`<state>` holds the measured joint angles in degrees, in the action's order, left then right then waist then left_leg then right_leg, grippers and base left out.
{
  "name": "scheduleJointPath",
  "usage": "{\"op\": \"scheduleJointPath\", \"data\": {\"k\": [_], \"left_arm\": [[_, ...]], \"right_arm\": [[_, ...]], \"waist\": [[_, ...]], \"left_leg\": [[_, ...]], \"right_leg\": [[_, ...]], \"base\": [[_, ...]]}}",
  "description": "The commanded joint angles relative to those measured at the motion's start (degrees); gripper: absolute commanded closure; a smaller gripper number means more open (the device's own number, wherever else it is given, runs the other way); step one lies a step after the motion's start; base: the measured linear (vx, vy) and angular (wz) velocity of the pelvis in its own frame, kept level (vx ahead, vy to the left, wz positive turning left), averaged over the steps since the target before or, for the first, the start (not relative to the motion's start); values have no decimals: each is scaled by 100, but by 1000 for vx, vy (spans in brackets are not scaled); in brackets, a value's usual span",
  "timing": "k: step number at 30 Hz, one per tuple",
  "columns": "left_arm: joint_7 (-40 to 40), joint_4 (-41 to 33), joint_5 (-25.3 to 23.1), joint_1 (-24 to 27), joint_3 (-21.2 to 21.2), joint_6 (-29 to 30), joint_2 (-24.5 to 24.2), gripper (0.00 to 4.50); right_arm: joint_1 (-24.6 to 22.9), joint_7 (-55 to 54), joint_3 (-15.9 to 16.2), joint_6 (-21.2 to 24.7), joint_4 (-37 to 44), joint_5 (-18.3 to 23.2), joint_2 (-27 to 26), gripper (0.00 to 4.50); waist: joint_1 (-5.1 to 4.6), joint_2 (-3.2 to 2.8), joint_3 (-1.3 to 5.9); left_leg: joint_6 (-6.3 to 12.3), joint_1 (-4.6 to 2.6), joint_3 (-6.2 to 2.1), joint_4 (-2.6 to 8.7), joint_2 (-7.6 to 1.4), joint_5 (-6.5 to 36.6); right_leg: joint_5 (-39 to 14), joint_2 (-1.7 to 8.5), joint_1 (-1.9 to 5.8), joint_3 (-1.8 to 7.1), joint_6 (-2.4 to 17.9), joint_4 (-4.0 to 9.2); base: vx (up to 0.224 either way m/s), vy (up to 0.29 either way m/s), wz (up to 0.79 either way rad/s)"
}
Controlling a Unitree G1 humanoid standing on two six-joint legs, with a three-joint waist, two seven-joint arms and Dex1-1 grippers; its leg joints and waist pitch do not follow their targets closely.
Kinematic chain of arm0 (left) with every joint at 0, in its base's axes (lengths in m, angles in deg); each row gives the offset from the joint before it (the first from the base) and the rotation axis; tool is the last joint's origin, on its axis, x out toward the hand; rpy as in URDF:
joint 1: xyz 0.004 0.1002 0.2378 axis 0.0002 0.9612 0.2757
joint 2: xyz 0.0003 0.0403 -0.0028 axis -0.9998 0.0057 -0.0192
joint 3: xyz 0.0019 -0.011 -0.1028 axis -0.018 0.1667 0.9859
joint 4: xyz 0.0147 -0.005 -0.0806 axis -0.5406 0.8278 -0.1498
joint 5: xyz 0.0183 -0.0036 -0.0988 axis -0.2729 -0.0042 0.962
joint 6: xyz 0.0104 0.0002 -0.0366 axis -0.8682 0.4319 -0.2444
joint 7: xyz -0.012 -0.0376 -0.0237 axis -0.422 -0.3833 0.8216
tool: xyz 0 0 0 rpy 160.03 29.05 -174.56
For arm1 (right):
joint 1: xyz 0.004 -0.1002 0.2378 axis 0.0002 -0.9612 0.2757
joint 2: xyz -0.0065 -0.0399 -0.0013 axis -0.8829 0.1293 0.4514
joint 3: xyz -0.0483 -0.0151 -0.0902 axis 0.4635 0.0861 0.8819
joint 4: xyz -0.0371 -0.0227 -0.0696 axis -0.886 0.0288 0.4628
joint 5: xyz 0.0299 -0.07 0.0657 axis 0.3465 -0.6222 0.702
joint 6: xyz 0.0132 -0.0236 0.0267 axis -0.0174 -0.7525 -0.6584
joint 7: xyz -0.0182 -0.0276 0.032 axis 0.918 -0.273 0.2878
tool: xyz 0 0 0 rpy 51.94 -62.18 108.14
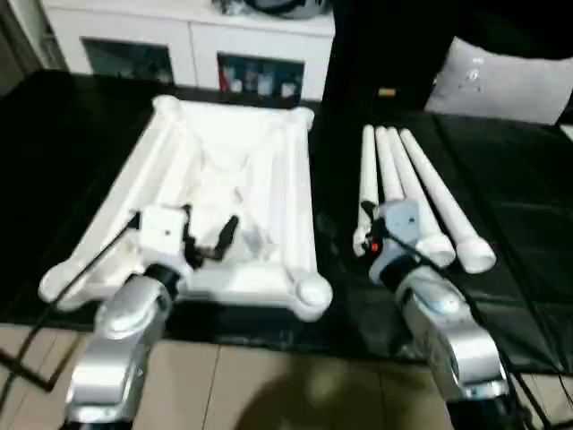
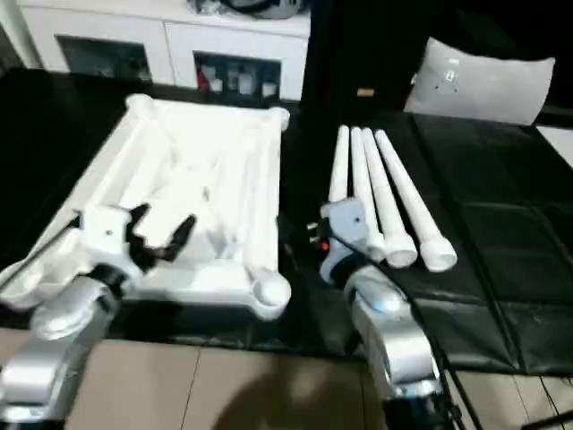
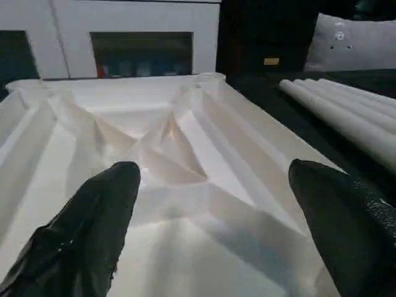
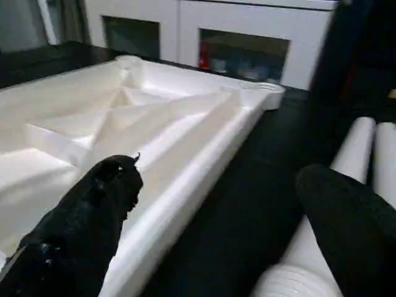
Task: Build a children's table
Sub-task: Move to table
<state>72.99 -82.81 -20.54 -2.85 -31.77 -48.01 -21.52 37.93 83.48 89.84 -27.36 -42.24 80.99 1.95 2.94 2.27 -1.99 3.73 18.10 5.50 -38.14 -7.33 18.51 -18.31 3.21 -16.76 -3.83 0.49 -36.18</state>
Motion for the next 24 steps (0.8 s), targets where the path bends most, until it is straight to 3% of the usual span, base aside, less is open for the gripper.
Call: {"op": "scheduleJointPath", "data": {"k": [1,2,3,4,5,6,7,8,9,10,11,12,13,14,15,16,17,18,19,20,21,22,23,24], "left_arm": [[-8,-109,-25,81,-12,54,-13,8],[-8,-115,-15,86,-10,52,-12,8],[-14,-141,-7,89,-13,74,-19,8],[-18,-155,-2,85,-14,96,-24,8],[-18,-155,-2,85,-14,96,-24,8],[-49,-151,-22,64,-13,148,-34,8],[-68,-143,-43,54,-12,174,-35,8],[-75,-135,-53,45,-9,182,-35,8],[-76,-130,-56,39,-6,184,-35,8],[-72,-128,-55,41,-8,178,-38,8],[-68,-128,-54,43,-11,172,-42,8],[-60,-134,-52,48,-17,170,-47,8],[-55,-138,-50,52,-22,165,-56,8],[-50,-144,-53,49,-26,163,-69,8],[-47,-150,-55,44,-28,165,-75,8],[-49,-161,-56,26,-24,173,-80,8],[-63,-170,-52,-2,-14,174,-78,8],[-77,-169,-59,-24,-1,175,-65,8],[-83,-171,-65,-33,6,184,-60,8],[-90,-159,-77,-47,3,148,-66,8],[-85,-153,-70,-51,-4,145,-75,8],[-38,-147,-50,-60,-22,56,-88,8],[-36,-151,-27,-73,-18,86,-93,8],[-55,-129,-35,-101,-13,116,-112,8]], "right_arm": [[-5,42,-19,99,75,-7,17,0],[-9,43,-15,103,78,-12,18,0],[-8,37,-16,119,92,-17,17,0],[-5,26,-17,132,102,-28,16,0],[-4,26,-17,132,102,-28,16,0],[1,7,-25,144,97,-42,17,0],[1,1,-28,145,91,-42,21,0],[-1,-26,-35,147,63,-53,20,0],[-1,-46,-38,149,43,-62,19,0],[-3,-54,-39,147,27,-55,13,0],[-3,-55,-39,142,17,-50,10,0],[4,-60,-38,142,11,-49,6,0],[16,-62,-39,144,6,-47,-2,0],[34,-65,-42,150,1,-49,-15,0],[47,-68,-46,159,-3,-55,-22,0],[58,-68,-50,167,2,-56,-31,0],[67,-77,-48,176,11,-44,-32,0],[67,-91,-44,182,12,-35,-25,0],[65,-100,-41,188,13,-33,-22,0],[55,-117,-60,168,3,-39,-31,0],[45,-145,-87,152,-1,-43,-51,0],[34,-152,-112,170,-3,-21,-71,0],[30,-143,-114,173,1,-16,-75,0],[27,-154,-144,231,8,19,-102,0]], "waist": [[211,-12,304],[211,-12,304],[10,-234,375],[-194,-263,419],[-269,-271,396],[-218,-189,325],[-208,-48,290],[-195,81,259],[31,248,193],[179,246,199],[243,287,249],[306,149,157],[273,145,132],[251,-53,95],[238,-151,127],[61,-281,143],[-63,-317,237],[-121,-270,287],[-100,-246,306],[-21,-126,303],[70,-79,393],[115,-8,466],[123,-21,490],[150,3,434]], "left_leg": [[419,657,-7,148,-156,-1237],[419,657,-7,148,-156,-1237],[287,-88,-211,538,-422,-2194],[910,-652,-553,547,-633,-2967],[2068,-1041,-891,628,-1048,-3078],[2386,-853,-802,658,-1101,-3013],[2106,-666,-421,614,-752,-2378],[1765,-498,-187,530,-438,-1771],[1145,23,127,199,179,-583],[800,168,64,-72,114,-189],[454,301,6,-236,32,-172],[-294,439,-52,-222,-92,-636],[-376,447,-42,-119,-153,-730],[-401,350,-15,347,-317,-899],[-383,213,57,549,-366,-835],[-338,65,-132,841,-596,13],[242,-306,-417,808,-769,-269],[780,-366,-482,712,-794,-936],[1034,-334,-457,591,-758,-1702],[1109,-61,-235,400,-523,-2844],[787,233,-127,358,-343,-3402],[518,295,-87,320,-274,-3656],[471,387,-67,309,-228,-3444],[456,525,-20,332,-216,-2299]], "right_leg": [[1357,623,858,583,1509,494],[1357,623,858,583,1509,494],[1761,51,300,34,1133,42],[1283,-18,-242,-127,829,-207],[-144,187,-851,-70,279,-498],[-126,329,-958,40,-8,-588],[494,383,-900,172,176,-265],[737,438,-674,292,335,84],[-26,677,38,825,556,466],[-639,1068,280,1123,981,700],[-854,1123,450,1177,1289,702],[-729,1023,427,891,1694,697],[-741,951,386,779,1777,726],[-1028,695,272,402,1705,715],[-1188,533,234,221,1544,747],[-973,139,62,75,1174,416],[-89,143,-224,30,1013,104],[627,242,-349,69,949,30],[1082,322,-388,127,940,45],[2137,523,-254,314,999,127],[3264,540,52,406,998,24],[4392,511,77,435,814,-61],[4835,546,138,457,722,-123],[5063,733,175,518,604,-21]], "base": [[0,0,0],[53,-6,2],[53,-6,2],[120,-47,7],[117,-70,4],[117,-70,4],[0,0,0],[21,-67,7],[21,-67,7],[24,-81,2],[29,-54,-5],[29,-54,-5],[0,0,0],[0,0,0],[0,0,0],[103,37,-2],[110,20,1],[110,20,1],[74,24,6],[0,0,0],[0,0,0],[0,0,0],[0,0,0],[0,0,0]]}}
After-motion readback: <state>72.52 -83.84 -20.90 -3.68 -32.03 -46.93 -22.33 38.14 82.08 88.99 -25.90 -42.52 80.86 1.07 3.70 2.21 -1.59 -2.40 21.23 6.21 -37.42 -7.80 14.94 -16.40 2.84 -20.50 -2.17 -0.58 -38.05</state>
